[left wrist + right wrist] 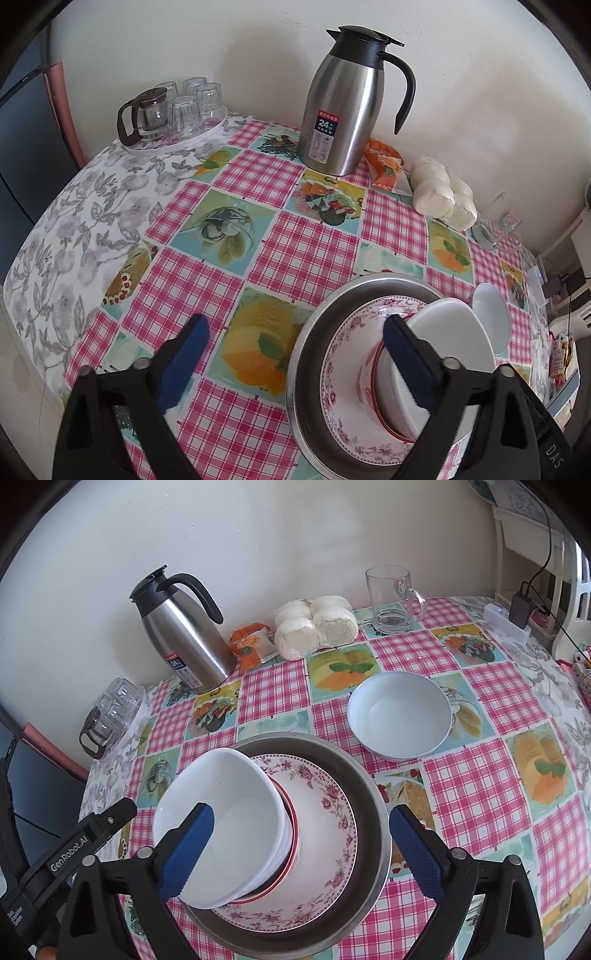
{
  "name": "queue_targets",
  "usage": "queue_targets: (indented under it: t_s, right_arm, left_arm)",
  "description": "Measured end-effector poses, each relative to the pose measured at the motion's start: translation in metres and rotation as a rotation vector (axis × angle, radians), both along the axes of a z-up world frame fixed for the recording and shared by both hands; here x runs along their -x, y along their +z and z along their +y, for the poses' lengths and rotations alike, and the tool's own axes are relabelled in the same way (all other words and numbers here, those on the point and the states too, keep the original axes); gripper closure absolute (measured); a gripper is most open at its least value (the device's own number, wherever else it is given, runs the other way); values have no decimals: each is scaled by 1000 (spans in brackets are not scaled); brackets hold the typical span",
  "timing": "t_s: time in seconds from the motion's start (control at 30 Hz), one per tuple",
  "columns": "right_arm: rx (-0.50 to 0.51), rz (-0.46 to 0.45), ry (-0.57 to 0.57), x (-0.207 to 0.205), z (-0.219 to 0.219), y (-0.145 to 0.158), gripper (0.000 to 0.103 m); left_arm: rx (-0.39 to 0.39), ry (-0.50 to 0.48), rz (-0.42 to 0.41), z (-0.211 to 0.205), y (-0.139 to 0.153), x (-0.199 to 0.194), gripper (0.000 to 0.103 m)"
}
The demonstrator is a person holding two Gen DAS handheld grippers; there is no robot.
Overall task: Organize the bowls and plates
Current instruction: 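Open both grippers to release the white square bowl, then move both grippers over to the pale round bowl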
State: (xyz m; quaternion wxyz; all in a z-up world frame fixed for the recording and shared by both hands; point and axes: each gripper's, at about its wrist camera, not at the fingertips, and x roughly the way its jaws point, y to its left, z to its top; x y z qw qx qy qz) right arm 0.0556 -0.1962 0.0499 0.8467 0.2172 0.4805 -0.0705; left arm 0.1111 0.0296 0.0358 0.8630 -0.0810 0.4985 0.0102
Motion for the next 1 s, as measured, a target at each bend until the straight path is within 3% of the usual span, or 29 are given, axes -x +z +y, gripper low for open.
queue_targets:
  t_s: [0.17,0.6,1.0]
  right_arm:
    - [0,-2,5,1,-1,0,0]
    - [-4,-11,19,3,-4,4,0]
    - [-11,-8,-67,14,-46,5,0]
  left_arm:
    - [-9,18,-2,0,1,1,7]
    - [-6,55,-26,-4,6,6,7]
    - [20,29,-88,-53,20,17,6]
